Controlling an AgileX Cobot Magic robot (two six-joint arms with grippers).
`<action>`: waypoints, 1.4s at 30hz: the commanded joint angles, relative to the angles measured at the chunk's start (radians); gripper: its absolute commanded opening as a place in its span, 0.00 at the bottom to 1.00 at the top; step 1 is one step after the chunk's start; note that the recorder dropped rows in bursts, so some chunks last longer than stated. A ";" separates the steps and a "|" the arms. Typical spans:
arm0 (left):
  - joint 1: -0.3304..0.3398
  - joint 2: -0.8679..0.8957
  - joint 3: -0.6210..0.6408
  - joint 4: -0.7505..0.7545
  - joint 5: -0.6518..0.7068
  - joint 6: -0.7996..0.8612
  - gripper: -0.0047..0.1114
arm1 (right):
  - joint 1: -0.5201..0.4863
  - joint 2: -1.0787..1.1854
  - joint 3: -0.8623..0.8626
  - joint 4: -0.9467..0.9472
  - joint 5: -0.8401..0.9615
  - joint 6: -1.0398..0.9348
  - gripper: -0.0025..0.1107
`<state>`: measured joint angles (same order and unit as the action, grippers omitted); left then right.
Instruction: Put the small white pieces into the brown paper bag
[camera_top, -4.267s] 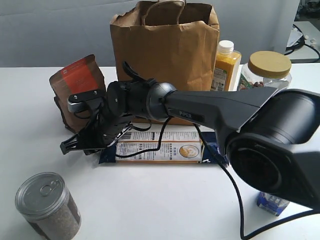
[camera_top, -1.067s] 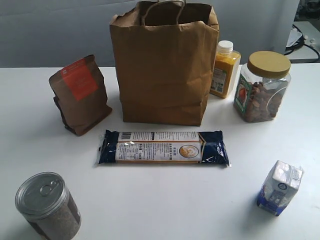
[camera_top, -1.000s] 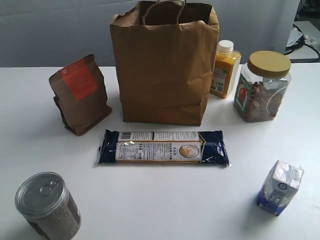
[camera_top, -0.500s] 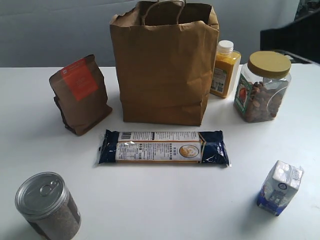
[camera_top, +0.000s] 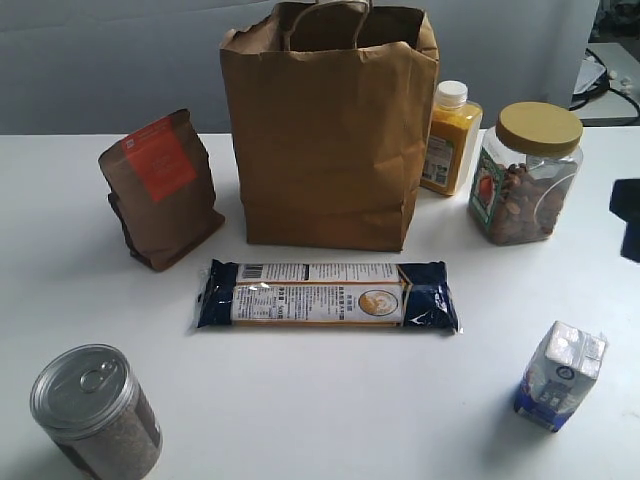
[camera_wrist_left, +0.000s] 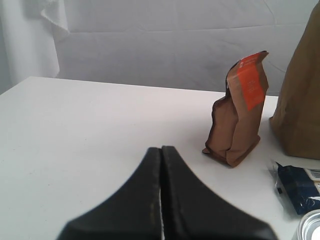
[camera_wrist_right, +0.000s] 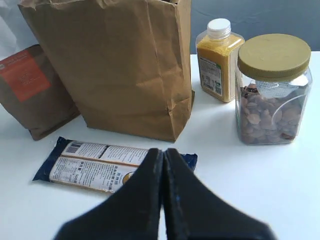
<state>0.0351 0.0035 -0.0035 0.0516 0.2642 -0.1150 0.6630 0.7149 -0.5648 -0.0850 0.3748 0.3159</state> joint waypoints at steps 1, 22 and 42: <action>-0.005 -0.003 0.004 -0.008 -0.002 -0.005 0.04 | -0.074 -0.106 0.111 0.074 -0.076 -0.021 0.02; -0.005 -0.003 0.004 -0.008 -0.002 -0.005 0.04 | -0.340 -0.690 0.538 0.228 -0.239 -0.344 0.02; -0.005 -0.003 0.004 -0.008 -0.002 -0.005 0.04 | -0.340 -0.715 0.565 0.304 -0.214 -0.474 0.02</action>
<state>0.0351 0.0035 -0.0035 0.0516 0.2642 -0.1150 0.3296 0.0061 -0.0037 0.1967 0.1550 -0.1329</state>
